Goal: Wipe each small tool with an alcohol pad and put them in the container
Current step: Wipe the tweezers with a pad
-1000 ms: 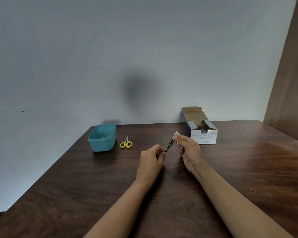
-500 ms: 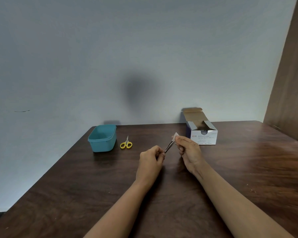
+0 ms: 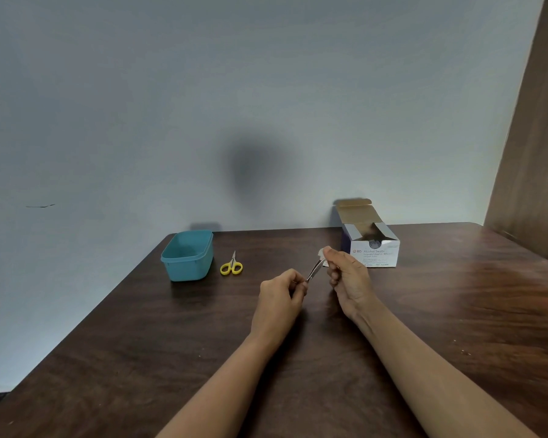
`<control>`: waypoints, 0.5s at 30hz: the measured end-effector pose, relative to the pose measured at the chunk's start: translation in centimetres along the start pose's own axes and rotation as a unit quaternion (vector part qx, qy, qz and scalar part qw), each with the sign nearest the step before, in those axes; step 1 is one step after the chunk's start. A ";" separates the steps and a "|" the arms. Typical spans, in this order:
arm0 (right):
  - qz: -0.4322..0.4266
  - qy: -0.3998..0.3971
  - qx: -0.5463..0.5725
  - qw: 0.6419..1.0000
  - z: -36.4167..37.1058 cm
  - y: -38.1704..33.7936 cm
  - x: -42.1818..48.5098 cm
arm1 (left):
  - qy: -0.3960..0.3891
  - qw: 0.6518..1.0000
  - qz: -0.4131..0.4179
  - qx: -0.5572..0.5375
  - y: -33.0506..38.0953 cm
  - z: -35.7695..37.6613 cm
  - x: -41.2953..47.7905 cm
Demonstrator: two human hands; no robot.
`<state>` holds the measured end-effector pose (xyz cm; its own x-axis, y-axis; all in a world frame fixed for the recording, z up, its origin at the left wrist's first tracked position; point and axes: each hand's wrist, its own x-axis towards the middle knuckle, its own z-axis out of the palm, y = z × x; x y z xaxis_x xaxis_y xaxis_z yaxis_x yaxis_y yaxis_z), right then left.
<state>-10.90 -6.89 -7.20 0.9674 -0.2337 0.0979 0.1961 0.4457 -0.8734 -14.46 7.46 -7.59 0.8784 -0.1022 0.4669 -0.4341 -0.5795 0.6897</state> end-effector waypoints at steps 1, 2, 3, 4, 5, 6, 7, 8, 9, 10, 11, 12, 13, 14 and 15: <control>0.001 0.004 0.008 1.000 0.0 0.0 0.0 | 0.000 1.000 -0.002 0.001 0.0 0.0 0.0; 0.001 0.005 0.012 1.000 0.0 0.0 0.0 | 0.001 1.000 -0.003 0.001 -0.1 0.0 0.0; 0.000 0.005 0.014 1.000 0.0 -0.1 0.0 | 0.003 1.000 -0.003 0.002 -0.1 -0.1 0.0; 0.000 0.002 0.013 1.000 0.0 -0.1 -0.1 | 0.005 1.000 -0.002 0.003 -0.1 -0.1 0.0; -0.002 -0.001 0.012 1.000 0.0 -0.1 -0.1 | 0.007 1.000 -0.002 0.003 -0.1 -0.1 0.0; -0.003 -0.006 0.011 1.000 0.0 -0.1 -0.1 | 0.008 1.000 -0.002 0.004 0.0 -0.1 0.0; -0.005 -0.010 0.011 1.000 0.0 -0.1 -0.1 | 0.008 1.000 -0.003 0.005 0.0 -0.1 0.0; -0.007 -0.015 0.008 1.000 -0.1 0.0 0.0 | 0.007 1.000 -0.004 0.006 0.0 -0.1 0.0; -0.007 -0.015 0.006 1.000 -0.1 0.1 0.0 | 0.006 1.000 -0.005 0.007 -0.1 -0.1 0.0; -0.009 -0.012 0.003 1.000 -0.1 0.1 0.1 | 0.007 1.000 -0.007 0.008 -0.1 -0.1 0.0; -0.011 -0.010 0.003 1.000 0.0 0.1 0.1 | 0.008 1.000 -0.008 0.009 -0.2 -0.1 0.1; -0.017 -0.008 -0.001 1.000 0.0 0.2 0.0 | 0.008 1.000 -0.010 0.008 -0.2 -0.1 0.1; -0.023 -0.007 -0.007 1.000 0.0 0.2 -0.1 | 0.008 1.000 -0.012 0.007 -0.3 -0.1 0.1; -0.030 -0.006 -0.013 0.999 0.1 0.2 -0.2 | 0.007 1.000 -0.012 0.005 -0.3 -0.1 0.1; -0.034 -0.006 -0.015 0.999 0.2 0.1 -0.4 | 0.006 1.000 -0.012 0.004 -0.3 -0.1 0.1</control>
<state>-11.25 -6.59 -7.25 0.9538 -0.2526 0.1627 0.2568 0.4038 -0.8781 -14.27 7.68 -7.67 0.8860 -0.0782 0.4571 -0.4113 -0.5878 0.6967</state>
